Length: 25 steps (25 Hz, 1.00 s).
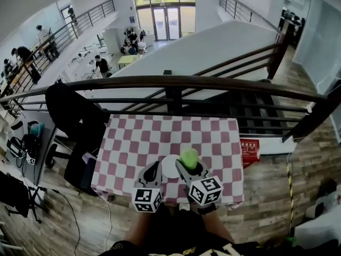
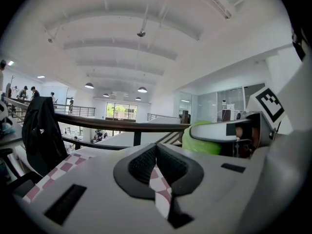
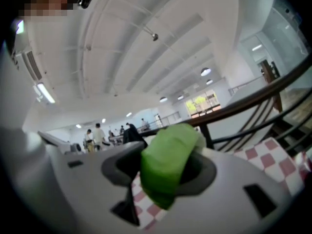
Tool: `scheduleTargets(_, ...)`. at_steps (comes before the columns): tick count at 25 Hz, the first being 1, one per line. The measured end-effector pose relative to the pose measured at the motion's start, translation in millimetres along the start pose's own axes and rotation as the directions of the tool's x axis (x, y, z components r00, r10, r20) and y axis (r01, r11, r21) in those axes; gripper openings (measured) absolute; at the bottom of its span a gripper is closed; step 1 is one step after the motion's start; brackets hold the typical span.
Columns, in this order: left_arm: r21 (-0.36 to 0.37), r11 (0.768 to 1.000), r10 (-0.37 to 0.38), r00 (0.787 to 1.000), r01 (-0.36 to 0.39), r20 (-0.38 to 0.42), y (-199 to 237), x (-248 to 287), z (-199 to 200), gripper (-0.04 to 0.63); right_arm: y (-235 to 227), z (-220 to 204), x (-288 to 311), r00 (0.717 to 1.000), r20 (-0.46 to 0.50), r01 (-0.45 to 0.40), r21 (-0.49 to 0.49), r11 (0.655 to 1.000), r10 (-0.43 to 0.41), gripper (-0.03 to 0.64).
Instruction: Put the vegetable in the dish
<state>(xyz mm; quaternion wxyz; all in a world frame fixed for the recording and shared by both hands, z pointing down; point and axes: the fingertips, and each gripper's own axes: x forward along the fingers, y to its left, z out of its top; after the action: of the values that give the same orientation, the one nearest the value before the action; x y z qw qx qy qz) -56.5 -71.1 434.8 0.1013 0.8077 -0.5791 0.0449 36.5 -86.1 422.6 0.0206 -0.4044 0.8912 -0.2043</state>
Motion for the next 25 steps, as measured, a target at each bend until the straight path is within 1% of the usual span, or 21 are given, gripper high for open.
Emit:
scheduleTargets(1, -0.006, 1.000, 0.000, 1.000, 0.000, -0.009, -0.6, 2.3, -8.6, 0.021, -8.2, -12.0, 1.8, 1.000, -0.029, 0.008, 0.011, 1.000, -0.007, 0.198)
scheduleTargets(3, -0.044, 0.999, -0.004, 0.999, 0.002, -0.032, 5.3, 13.7, -25.9, 0.021, -25.4, -30.8, 10.8, 0.997, -0.071, 0.026, 0.030, 0.999, -0.024, 0.198)
scheduleTargets(6, -0.091, 0.996, -0.005, 0.993, -0.006, -0.117, 19.7, 27.5, -60.6, 0.021, -47.0, -63.9, 23.8, 0.987, -0.154, 0.062, 0.075, 0.995, -0.050, 0.198)
scheduleTargets(10, -0.137, 0.990, -0.006, 0.976, -0.024, -0.216, 37.8, 31.5, -102.8, 0.021, -65.2, -119.6, 37.3, 0.955, -0.288, 0.108, 0.143, 0.984, -0.063, 0.198)
scheduleTargets(13, -0.156, 0.988, -0.037, 0.965, -0.004, -0.259, 45.6, 33.7, -122.6, 0.021, -68.6, -153.0, 46.1, 0.931, -0.361, 0.120, 0.173, 0.978, -0.051, 0.198)
scheduleTargets(15, -0.169, 0.986, -0.044, 0.950, -0.010, -0.309, 56.5, 39.5, -142.1, 0.021, -70.0, -170.9, 57.4, 0.920, -0.390, 0.123, 0.197, 0.973, -0.037, 0.198)
scheduleTargets(18, -0.220, 0.974, -0.041, 0.912, -0.055, -0.409, 79.4, 46.1, -176.5, 0.021, -65.1, -195.9, 77.9, 0.908, -0.419, 0.117, 0.277, 0.954, 0.011, 0.196)
scheduleTargets(19, -0.240, 0.969, -0.046, 0.905, -0.062, -0.423, 86.8, 48.1, -183.1, 0.021, -61.6, -203.3, 85.3, 0.905, -0.424, 0.112, 0.305, 0.946, 0.030, 0.196)
scheduleTargets(22, -0.272, 0.961, -0.067, 0.901, -0.058, -0.429, 104.7, 55.1, -192.4, 0.021, -53.0, -222.3, 107.2, 0.903, -0.424, 0.097, 0.367, 0.925, 0.074, 0.189)
scheduleTargets(25, -0.278, 0.959, -0.085, 0.892, -0.048, -0.445, 116.5, 59.6, -199.8, 0.021, -51.9, -240.8, 125.3, 0.905, -0.416, 0.123, 0.458, 0.880, 0.090, 0.144)
